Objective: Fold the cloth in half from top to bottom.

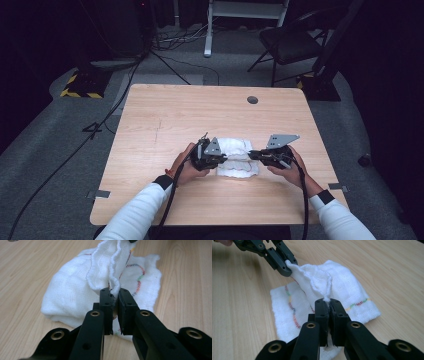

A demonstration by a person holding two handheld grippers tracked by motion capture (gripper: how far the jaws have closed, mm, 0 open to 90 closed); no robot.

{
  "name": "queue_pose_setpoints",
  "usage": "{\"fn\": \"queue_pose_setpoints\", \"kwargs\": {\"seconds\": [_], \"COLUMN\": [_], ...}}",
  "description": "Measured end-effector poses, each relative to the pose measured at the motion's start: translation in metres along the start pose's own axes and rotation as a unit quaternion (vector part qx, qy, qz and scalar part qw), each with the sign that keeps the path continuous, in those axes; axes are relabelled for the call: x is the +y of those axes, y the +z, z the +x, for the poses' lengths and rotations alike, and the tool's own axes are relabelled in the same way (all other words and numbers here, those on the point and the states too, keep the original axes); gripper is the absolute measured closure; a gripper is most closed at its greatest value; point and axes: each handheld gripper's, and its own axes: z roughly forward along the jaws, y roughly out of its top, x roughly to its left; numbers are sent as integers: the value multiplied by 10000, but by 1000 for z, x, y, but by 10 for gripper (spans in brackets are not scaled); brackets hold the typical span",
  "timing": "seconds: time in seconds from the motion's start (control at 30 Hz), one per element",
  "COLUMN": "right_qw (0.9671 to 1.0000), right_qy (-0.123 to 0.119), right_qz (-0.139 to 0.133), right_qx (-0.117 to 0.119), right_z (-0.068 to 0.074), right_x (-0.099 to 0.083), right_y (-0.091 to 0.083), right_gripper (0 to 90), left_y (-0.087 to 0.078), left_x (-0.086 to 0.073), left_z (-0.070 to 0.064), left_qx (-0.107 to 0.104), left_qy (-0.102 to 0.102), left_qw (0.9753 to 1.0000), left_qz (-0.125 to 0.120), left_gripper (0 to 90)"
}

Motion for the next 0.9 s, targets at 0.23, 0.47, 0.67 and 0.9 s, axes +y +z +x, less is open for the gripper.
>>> {"fn": "queue_pose_setpoints", "kwargs": {"seconds": [0.23, 0.47, 0.67, 0.9], "right_qw": [9999, 9995, 9991, 9988], "right_qy": [-9, 20, 42, 31], "right_qz": [157, 284, 387, 465], "right_qx": [62, 138, 164, 122], "right_z": [7, 10, 13, 18], "right_x": [-10, -20, -27, -33], "right_y": [0, 4, 4, 0], "right_gripper": [849, 834, 815, 760], "left_y": [2, 5, 4, -1], "left_x": [-4, -10, -13, -16], "left_z": [-10, -15, -19, -23], "left_qx": [-51, -40, -59, -65], "left_qy": [149, 247, 270, 217], "left_qw": [9997, 9993, 9991, 9993], "left_qz": [162, 286, 318, 285], "left_gripper": [821, 814, 784, 724]}}
